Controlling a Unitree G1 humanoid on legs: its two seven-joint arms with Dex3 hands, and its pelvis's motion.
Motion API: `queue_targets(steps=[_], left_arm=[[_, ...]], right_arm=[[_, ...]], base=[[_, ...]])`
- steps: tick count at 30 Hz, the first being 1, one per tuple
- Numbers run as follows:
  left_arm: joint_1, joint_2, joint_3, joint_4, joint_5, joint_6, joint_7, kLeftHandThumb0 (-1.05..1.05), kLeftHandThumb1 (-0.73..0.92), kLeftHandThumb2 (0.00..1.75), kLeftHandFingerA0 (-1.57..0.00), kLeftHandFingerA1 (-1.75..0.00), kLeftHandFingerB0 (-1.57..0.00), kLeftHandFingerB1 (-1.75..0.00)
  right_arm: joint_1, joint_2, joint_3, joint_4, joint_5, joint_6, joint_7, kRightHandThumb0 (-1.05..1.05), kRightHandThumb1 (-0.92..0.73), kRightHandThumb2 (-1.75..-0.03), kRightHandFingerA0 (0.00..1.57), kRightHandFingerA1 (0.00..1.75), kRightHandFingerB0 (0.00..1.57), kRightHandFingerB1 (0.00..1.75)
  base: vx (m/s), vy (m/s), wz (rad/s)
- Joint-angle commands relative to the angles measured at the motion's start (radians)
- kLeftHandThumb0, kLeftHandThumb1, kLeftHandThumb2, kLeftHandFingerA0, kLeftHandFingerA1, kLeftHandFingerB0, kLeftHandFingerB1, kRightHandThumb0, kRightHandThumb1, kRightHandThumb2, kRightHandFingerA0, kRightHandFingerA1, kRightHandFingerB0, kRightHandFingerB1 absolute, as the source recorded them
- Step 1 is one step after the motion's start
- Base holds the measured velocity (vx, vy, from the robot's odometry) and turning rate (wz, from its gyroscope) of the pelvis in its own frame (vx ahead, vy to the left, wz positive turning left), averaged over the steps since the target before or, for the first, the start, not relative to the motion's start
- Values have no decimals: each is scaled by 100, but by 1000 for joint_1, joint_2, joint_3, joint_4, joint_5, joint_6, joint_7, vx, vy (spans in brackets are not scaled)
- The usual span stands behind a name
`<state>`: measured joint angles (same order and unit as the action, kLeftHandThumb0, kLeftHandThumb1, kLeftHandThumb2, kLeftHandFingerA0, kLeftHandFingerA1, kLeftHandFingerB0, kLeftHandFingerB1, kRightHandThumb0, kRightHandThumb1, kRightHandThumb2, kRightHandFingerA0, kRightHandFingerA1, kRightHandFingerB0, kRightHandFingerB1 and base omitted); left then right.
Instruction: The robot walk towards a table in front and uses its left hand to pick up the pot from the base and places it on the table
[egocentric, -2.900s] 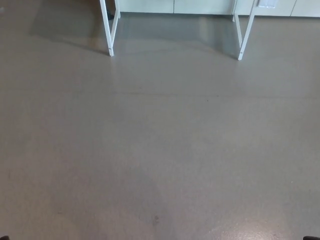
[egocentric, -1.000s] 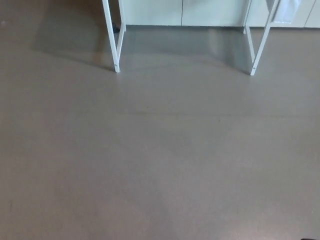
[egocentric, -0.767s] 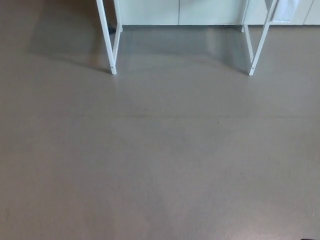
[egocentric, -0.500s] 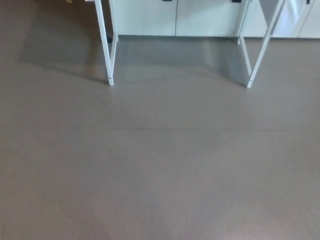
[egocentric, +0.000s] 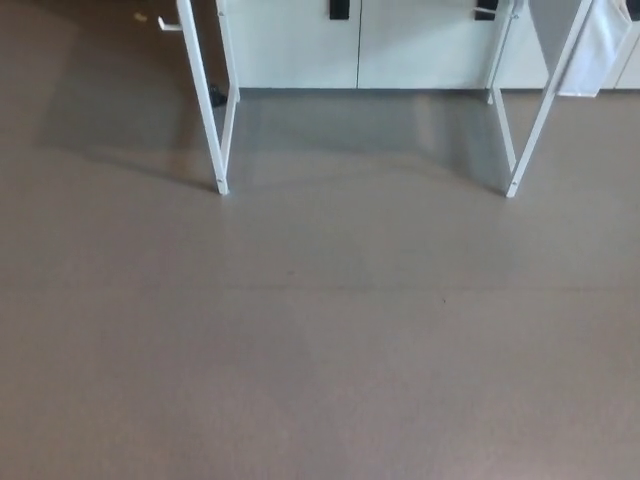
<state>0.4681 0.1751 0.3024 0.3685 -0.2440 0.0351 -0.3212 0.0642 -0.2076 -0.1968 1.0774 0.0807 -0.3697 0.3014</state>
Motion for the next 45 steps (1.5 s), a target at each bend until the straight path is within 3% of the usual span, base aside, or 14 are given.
queue_targets(steps=[1, 8, 9, 15, 17, 20, 24, 25, 28, 29, 32, 39, 40, 45], left_arm=[[10, 10, 4, 3, 7, -31, -1, -21, 48, 54, -37, -37, -29, -31], [10, 7, 12, -1, -8, -13, -3, -20, 47, 54, -37, -37, -30, -32], [8, 12, 9, 10, -1, -26, -9, -20, 48, 54, -37, -37, -29, -31], [9, 13, 8, 20, 0, -37, -11, -22, 47, 54, -37, -37, -29, -31], [19, 10, 8, 13, 0, -32, -6, -21, 46, 54, -38, -37, -30, -31], [29, 1, 7, 0, 0, -22, 9, -18, 48, 54, -39, -37, -30, -32], [32, 4, 8, 29, 0, -44, -5, -19, 48, 54, -38, -37, -30, -31], [34, 5, 7, 29, 1, -46, -4, -19, 49, 54, -38, -37, -30, -31], [50, 5, 2, 17, 10, -45, 2, -20, 49, 54, -38, -37, -30, -31], [54, 6, 0, 17, 12, -50, -1, -20, 49, 55, -37, -37, -29, -31], [62, 4, 3, 29, 2, -70, -20, -15, 34, 81, -26, -54, -15, -47], [61, 7, 4, 55, 7, -94, -26, -20, 49, 54, -36, -36, -29, -31], [62, 8, 3, 57, 8, -100, -29, -21, 50, 54, -36, -36, -29, -31], [59, 2, 6, 63, 6, -103, -14, -20, 48, 54, -38, -37, -30, -31]], right_arm=[[5, -9, 7, 0, -7, 1, -11, -67, -35, -61, 72, 83, 42, 69], [5, -11, 17, -7, -10, 8, -12, -72, -25, -82, 70, 81, 42, 69], [7, -11, 17, -7, -7, 5, -7, -70, -35, -60, 73, 82, 44, 69], [4, -17, 26, 4, -16, -4, -9, -75, -36, -59, 76, 82, 44, 71], [10, -19, 32, 5, -22, -9, -16, -76, -25, -82, 72, 82, 43, 71], [21, -20, 34, -6, -20, 4, -16, -75, -36, -59, 78, 81, 42, 69], [28, -22, 43, -6, -32, -5, -21, -74, -27, -87, 84, 86, 42, 69], [29, -21, 44, -6, -33, -6, -22, -73, -36, -60, 77, 82, 44, 70], [36, -25, 52, -9, -42, -4, -28, -75, -39, -58, 73, 79, 43, 67], [38, -24, 52, -8, -40, -8, -26, -74, -26, -82, 72, 81, 42, 69], [39, -23, 52, -6, -37, -8, -23, -72, -36, -61, 74, 80, 42, 69], [43, -22, 57, -16, -39, -2, -33, -75, -28, -87, 81, 83, 43, 71], [43, -25, 65, -16, -50, -5, -42, -73, -37, -61, 78, 79, 45, 70], [43, -30, 77, -18, -58, -4, -48, -73, -37, -61, 76, 82, 45, 72]], base=[[188, -46, -3], [166, 92, -14], [269, 281, -10], [281, 226, 2], [145, 71, 6], [185, 9, 7], [139, -83, 8], [202, -126, 18], [306, -115, 11], [302, -102, -14], [191, -71, -4], [199, 74, -13], [325, 177, 91], [295, 231, -11]])
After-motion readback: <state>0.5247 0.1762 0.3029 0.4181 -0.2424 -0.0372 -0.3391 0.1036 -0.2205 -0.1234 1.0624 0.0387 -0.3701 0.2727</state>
